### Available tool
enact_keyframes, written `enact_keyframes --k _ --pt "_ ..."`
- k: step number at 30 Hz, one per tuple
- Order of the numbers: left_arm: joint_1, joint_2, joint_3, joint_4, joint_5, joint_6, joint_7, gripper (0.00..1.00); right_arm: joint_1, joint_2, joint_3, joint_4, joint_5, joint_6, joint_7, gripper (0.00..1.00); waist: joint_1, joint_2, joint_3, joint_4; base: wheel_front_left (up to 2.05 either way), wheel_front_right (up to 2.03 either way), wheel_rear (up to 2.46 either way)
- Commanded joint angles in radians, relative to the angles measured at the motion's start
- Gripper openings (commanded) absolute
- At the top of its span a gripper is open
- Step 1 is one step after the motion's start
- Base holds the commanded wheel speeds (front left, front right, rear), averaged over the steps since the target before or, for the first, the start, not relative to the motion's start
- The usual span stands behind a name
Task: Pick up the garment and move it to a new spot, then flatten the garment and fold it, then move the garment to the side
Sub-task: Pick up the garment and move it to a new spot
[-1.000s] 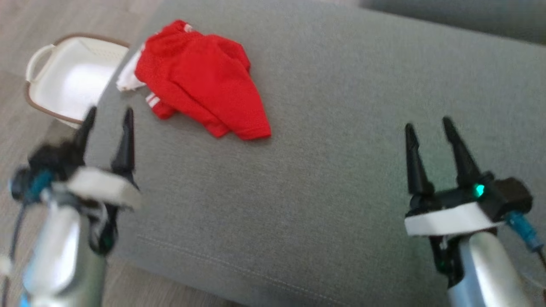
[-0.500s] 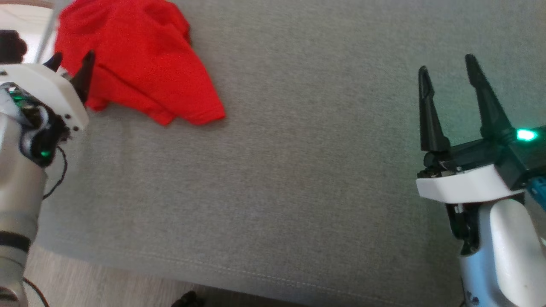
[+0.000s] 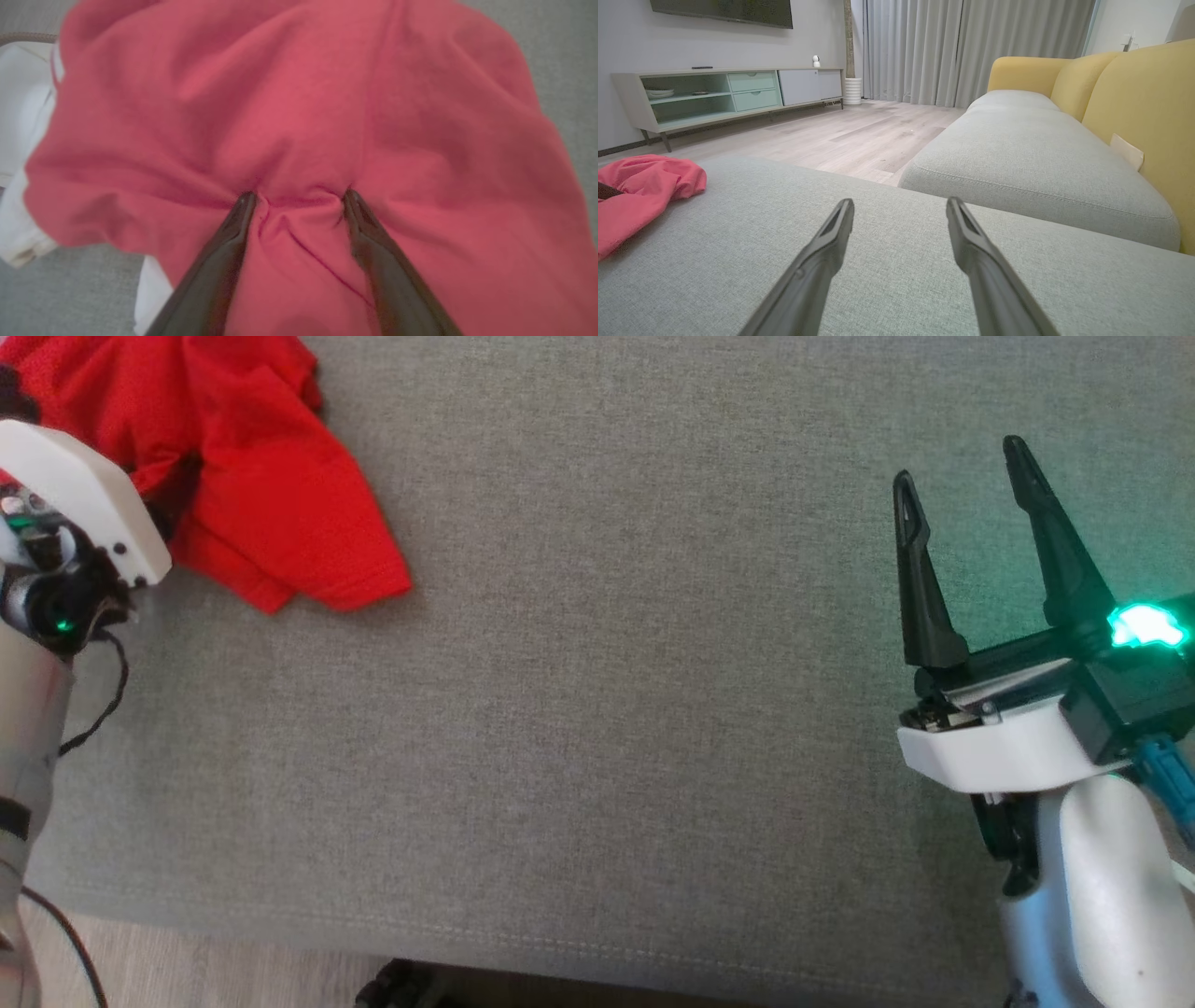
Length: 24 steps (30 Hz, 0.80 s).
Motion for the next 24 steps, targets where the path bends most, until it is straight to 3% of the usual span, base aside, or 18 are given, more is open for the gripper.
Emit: enact_keyframes --k 1,2,14,24 --pt "-0.029 0.064 0.019 -0.003 -0.009 0.001 0.006 0.68 -0.016 0.000 0.025 -0.044 -0.002 -0.001 0.009 1.00 -0.0001 0.0000 0.003 -0.001 0.00 0.00 0.00" --pt "-0.033 0.065 0.014 0.004 -0.015 0.001 0.004 0.00 -0.015 0.000 0.025 -0.045 -0.002 -0.001 0.010 1.00 -0.0001 0.0000 0.005 -0.001 0.00 0.00 0.00" --pt "-0.115 0.079 -0.053 -0.058 -0.035 0.001 -0.321 0.00 -0.014 0.000 -0.027 0.007 0.053 -0.001 -0.030 1.00 -0.0001 0.0000 -0.080 0.008 0.00 0.00 0.00" --pt "-0.083 0.101 -0.121 -0.292 -0.097 0.001 -0.363 0.00 0.018 0.000 -0.018 0.108 0.148 -0.001 -0.097 1.00 -0.0001 0.0000 -0.216 -0.026 0.00 0.00 0.00"
